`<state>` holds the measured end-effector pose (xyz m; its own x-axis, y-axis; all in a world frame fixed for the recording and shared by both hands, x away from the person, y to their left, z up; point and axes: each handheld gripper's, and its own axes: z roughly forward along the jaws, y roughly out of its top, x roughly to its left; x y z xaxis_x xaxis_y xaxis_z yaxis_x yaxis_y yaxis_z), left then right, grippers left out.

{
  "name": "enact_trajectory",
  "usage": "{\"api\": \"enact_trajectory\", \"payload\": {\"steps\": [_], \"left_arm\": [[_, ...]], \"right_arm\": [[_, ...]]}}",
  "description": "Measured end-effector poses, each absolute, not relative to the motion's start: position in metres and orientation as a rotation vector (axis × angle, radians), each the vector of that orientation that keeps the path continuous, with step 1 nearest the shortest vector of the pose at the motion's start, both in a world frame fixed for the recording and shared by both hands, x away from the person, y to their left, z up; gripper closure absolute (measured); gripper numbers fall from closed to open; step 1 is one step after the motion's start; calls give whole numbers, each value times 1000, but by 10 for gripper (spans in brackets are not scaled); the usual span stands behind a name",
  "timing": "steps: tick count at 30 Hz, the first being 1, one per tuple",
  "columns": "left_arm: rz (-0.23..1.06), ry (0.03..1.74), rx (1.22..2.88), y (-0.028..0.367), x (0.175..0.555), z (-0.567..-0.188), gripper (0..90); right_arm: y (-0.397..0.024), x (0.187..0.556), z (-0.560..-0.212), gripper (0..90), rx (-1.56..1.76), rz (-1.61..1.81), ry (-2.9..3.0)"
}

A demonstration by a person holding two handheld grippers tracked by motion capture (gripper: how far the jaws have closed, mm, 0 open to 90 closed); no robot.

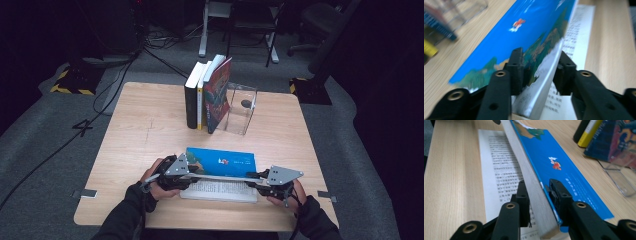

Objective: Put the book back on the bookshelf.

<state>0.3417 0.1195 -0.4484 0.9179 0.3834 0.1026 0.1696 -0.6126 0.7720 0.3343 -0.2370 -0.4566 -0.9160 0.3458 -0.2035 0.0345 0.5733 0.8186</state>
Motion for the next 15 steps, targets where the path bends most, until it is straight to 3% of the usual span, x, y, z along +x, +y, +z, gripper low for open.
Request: {"api": "enact_trajectory", "payload": {"steps": [3, 15], "left_arm": [[322, 414, 2207, 123, 333, -442, 511], [459, 451, 2293, 78, 310, -445, 419]], "right_arm": [[-225, 330, -456, 739, 276, 1243, 2477], [-199, 322, -450, 765, 247, 1208, 2500]]}}
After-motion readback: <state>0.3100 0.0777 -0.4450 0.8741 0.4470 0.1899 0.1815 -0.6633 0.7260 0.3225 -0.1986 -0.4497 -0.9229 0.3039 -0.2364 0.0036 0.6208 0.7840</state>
